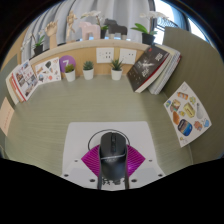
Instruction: Arrange mouse
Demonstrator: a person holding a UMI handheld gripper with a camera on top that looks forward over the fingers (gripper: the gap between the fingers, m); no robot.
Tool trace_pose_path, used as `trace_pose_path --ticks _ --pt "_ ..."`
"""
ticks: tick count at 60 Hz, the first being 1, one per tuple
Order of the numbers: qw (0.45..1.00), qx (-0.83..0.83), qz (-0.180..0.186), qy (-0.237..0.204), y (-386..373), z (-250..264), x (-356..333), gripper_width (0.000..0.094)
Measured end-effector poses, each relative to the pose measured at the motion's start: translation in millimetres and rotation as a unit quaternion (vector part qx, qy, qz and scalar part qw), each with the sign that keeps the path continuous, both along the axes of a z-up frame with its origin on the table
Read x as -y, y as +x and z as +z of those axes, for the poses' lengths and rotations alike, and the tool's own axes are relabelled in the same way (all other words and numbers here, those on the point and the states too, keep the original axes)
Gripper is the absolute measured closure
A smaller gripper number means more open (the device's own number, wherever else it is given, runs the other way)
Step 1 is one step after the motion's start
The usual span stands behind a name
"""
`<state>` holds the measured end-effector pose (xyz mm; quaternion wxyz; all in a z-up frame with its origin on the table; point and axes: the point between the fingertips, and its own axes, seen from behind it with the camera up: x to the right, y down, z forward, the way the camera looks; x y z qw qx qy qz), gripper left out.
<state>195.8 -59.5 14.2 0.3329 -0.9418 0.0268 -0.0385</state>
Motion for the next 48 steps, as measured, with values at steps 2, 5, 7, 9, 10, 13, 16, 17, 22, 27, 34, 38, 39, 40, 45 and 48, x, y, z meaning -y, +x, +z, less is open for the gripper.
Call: trace_pose_path --ticks 2,5,7,9,10,13,16,17,22,27,34,38,39,40,45,48 --pt "1.000 -0.003 0.006 -0.011 -2.3 -12.6 3.8 0.0637" --pt "0.999 -0.018 0.009 -0.031 -8.2 -25.8 10.0 0.0628" --pt "1.000 -0.020 0.008 -0.016 -7.1 -22.4 6.1 0.0632" --pt "1.000 -0.021 0.004 -0.018 -4.8 -24.2 7.2 0.0616" --pt "0.999 -0.022 0.006 -0.026 -4.6 -25.2 9.0 0.0610" --pt "0.999 -0.023 0.010 -0.020 -4.6 -24.8 6.5 0.0610" --pt "0.999 -0.024 0.012 -0.020 -4.7 -25.5 6.9 0.0579" --pt "0.999 -0.026 0.012 -0.020 -4.7 -25.8 7.0 0.0570" --pt "0.999 -0.049 0.001 -0.015 -5.4 -26.5 6.5 0.0507" --pt "0.997 -0.069 -0.001 -0.020 -8.5 -24.3 6.9 0.0369" --pt "0.998 -0.058 0.030 -0.010 -5.3 0.2 7.5 0.0080" --pt "0.996 -0.067 0.053 0.019 -6.6 38.7 8.5 0.0070" --pt "0.996 -0.067 0.058 0.029 -5.3 50.6 9.3 0.0072" --pt "0.995 -0.067 0.062 0.039 -3.4 63.2 10.3 0.0074" --pt "0.991 -0.064 0.079 0.084 10.5 125.7 22.3 0.0070" --pt "0.989 -0.060 0.081 0.108 23.1 161.1 31.8 0.0074"
